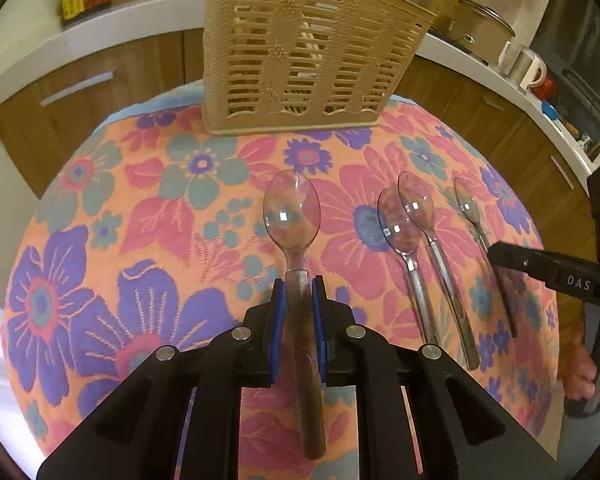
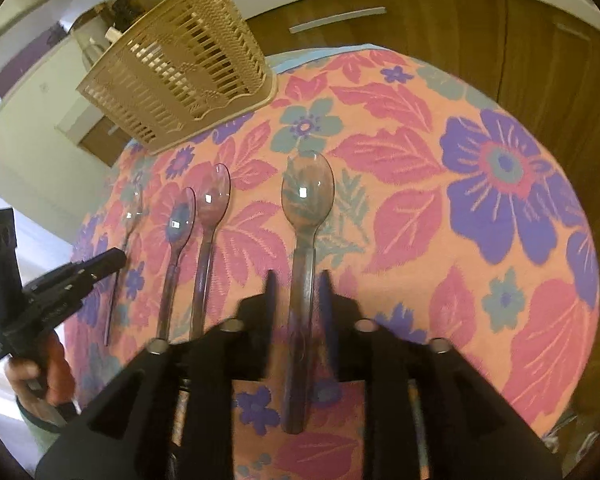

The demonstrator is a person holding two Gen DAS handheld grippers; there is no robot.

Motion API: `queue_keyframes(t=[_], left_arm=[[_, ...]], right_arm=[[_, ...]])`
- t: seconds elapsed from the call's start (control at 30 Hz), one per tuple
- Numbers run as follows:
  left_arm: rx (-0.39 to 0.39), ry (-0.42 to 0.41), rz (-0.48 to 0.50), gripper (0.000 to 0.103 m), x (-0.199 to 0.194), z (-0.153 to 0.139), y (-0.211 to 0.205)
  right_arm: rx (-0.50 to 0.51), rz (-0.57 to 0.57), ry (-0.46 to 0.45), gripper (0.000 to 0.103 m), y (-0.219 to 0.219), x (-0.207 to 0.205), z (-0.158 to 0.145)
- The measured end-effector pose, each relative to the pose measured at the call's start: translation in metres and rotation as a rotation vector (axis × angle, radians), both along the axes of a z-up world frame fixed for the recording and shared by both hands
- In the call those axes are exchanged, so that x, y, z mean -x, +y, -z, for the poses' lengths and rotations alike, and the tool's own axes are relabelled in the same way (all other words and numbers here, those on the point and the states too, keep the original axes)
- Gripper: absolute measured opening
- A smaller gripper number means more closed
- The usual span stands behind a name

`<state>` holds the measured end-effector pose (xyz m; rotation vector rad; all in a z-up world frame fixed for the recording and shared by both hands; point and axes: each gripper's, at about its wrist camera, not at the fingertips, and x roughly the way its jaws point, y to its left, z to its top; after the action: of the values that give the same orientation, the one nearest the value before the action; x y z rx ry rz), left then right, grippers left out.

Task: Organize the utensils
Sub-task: 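Grasp a clear spoon by its handle with the left tool while the right tool grasps another, then lift both spoons into the beige basket and open both tools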

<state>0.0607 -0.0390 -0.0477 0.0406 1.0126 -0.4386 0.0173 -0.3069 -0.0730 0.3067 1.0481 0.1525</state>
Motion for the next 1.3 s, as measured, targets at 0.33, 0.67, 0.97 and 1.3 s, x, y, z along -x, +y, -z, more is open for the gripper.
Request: queue_keyframes(t=[0.33, 0.67, 0.97, 1.3], left_arm=[[-0.076, 0.019, 0.034, 0.030, -0.013, 0.002, -0.011], [-0.244, -0.058, 0.080, 0.010, -0.010, 0.005, -0.039], [-0.069, -0.152, 0.054, 0.010, 0.003, -0.027, -0.014], [0.129, -0.416, 0.058, 0.010, 0.027, -0.119, -0.006]], right_arm=[[0.115, -0.026, 0.071, 0.030, 0.016, -0.034, -0.002], [0.288, -0.147, 0.064, 0.010, 0.054, -0.037, -0.004], [0.142, -0.247, -0.005, 0.010, 0.063, -0.019, -0.017], [0.067, -0.277, -0.254, 0.010, 0.058, -0.009, -0.097]])
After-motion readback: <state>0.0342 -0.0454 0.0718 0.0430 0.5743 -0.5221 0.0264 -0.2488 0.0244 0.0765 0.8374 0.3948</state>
